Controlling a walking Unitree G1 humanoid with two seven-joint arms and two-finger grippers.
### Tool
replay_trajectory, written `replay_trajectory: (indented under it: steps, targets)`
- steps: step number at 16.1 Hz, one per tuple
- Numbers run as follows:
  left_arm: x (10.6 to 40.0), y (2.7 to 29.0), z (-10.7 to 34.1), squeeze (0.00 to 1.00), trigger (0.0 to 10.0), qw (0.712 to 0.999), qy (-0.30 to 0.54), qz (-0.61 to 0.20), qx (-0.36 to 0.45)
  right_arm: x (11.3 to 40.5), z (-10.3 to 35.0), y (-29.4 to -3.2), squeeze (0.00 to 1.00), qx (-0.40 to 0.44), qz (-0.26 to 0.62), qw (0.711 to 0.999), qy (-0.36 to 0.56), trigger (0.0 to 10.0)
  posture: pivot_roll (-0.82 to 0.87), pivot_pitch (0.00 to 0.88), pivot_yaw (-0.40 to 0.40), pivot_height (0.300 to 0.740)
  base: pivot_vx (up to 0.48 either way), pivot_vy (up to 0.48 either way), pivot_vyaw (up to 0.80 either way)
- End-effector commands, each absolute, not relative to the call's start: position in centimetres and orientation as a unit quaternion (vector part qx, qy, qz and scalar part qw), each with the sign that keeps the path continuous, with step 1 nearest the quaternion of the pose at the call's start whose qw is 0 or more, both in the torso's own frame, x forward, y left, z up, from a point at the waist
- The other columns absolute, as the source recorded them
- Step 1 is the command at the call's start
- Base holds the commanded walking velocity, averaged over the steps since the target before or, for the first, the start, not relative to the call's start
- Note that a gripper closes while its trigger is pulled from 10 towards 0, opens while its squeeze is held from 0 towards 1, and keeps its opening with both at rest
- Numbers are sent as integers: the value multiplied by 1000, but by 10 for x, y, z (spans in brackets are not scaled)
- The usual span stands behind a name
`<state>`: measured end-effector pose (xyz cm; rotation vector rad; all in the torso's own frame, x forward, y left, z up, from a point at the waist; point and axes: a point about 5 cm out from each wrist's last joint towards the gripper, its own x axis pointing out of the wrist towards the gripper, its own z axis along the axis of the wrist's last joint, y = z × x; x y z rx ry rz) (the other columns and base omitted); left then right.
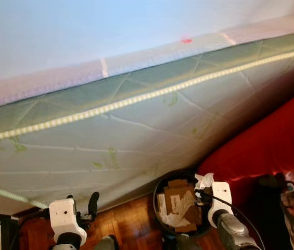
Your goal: Clean up the room
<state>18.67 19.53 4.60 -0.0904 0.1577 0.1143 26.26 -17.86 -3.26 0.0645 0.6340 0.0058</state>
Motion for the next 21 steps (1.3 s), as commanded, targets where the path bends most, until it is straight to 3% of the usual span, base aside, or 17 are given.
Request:
replay_trajectory:
  steps: [1, 21]
  targets:
    - [177, 199, 35, 0, 10000, 991, 110, 68, -47, 248, -44, -183, 0, 32, -5, 941, 338, 10000, 202, 297, -75, 682, 0, 0, 0]
    - [178, 207, 19, 0, 10000, 990, 118, 65, -42, 232, -54, -186, 0, 36, 2, 935, 354, 10000, 212, 301, -63, 667, 0, 0, 0]
